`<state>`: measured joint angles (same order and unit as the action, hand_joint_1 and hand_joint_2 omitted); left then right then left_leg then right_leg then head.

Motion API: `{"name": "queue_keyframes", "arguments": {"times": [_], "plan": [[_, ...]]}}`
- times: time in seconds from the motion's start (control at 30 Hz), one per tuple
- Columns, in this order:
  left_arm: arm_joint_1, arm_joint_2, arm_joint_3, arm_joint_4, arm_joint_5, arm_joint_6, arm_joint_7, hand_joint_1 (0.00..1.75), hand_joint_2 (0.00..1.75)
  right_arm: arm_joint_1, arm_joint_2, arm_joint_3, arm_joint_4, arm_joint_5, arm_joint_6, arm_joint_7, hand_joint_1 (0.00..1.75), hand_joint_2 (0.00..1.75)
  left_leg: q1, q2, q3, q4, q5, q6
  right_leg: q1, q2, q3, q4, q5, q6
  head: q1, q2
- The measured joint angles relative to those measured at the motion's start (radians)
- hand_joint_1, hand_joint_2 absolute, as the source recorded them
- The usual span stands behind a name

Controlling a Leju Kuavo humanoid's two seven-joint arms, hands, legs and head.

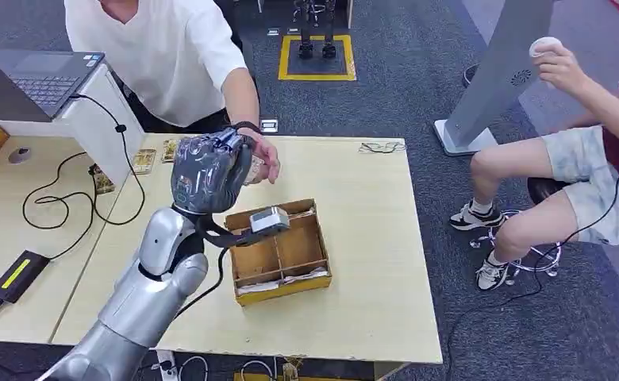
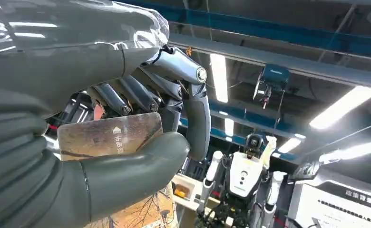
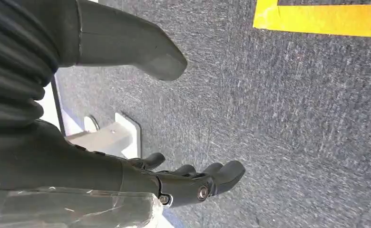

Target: Pass the card to the sensor for recognition and then transmit it.

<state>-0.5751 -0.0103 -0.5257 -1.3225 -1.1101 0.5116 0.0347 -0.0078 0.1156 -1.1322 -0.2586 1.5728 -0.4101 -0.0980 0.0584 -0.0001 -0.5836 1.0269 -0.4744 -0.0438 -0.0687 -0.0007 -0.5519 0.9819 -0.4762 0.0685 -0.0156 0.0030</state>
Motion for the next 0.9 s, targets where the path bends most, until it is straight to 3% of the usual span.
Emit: {"name": "queue_keyframes", "arguments": {"times": [0.27, 0.5, 0.53, 0.57, 0.9], "plan": [[-0.082, -0.026, 0.001, 0.11, -0.043, 0.002, 0.052, 1.75, 1.75, -0.01, -0.011, 0.02, 0.026, 0.0, -0.004, 0.002, 0.0, 1.75, 0.0, 0.0, 0.0, 0.0, 0.0, 0.0, 0.0, 0.0, 0.0, 0.0, 0.0, 0.0, 0.001, 0.0], [-0.112, -0.035, 0.002, 0.181, -0.058, 0.005, 0.055, 1.75, 1.75, -0.011, -0.016, 0.035, 0.036, 0.0, -0.004, 0.005, 0.0, 1.75, 0.0, 0.0, 0.0, 0.0, 0.0, 0.0, 0.0, 0.0, 0.0, 0.0, 0.0, 0.0, 0.0, 0.0], [-0.113, -0.039, 0.002, 0.189, -0.058, 0.006, 0.055, 1.45, 1.75, -0.011, -0.017, 0.036, 0.037, 0.0, -0.004, 0.008, 0.0, 1.75, 0.0, 0.0, 0.0, 0.0, 0.0, 0.0, 0.0, 0.0, 0.0, 0.0, 0.0, 0.0, 0.0, 0.0], [-0.113, -0.042, 0.002, 0.198, -0.059, 0.008, 0.055, 0.05, 1.75, -0.011, -0.018, 0.037, 0.037, 0.0, -0.004, 0.01, 0.0, 1.75, 0.0, 0.0, 0.0, 0.0, 0.0, 0.0, 0.0, 0.0, 0.0, 0.0, 0.0, 0.0, 0.0, 0.0], [-0.107, -0.042, 0.002, 0.226, -0.062, 0.053, 0.034, 0.0, 1.75, -0.01, -0.021, 0.042, 0.043, 0.0, -0.008, 0.01, 0.0, 1.75, 0.0, 0.0, 0.0, 0.0, 0.0, 0.0, 0.0, 0.0, 0.0, 0.0, 0.0, 0.0, 0.0, 0.0]]}}
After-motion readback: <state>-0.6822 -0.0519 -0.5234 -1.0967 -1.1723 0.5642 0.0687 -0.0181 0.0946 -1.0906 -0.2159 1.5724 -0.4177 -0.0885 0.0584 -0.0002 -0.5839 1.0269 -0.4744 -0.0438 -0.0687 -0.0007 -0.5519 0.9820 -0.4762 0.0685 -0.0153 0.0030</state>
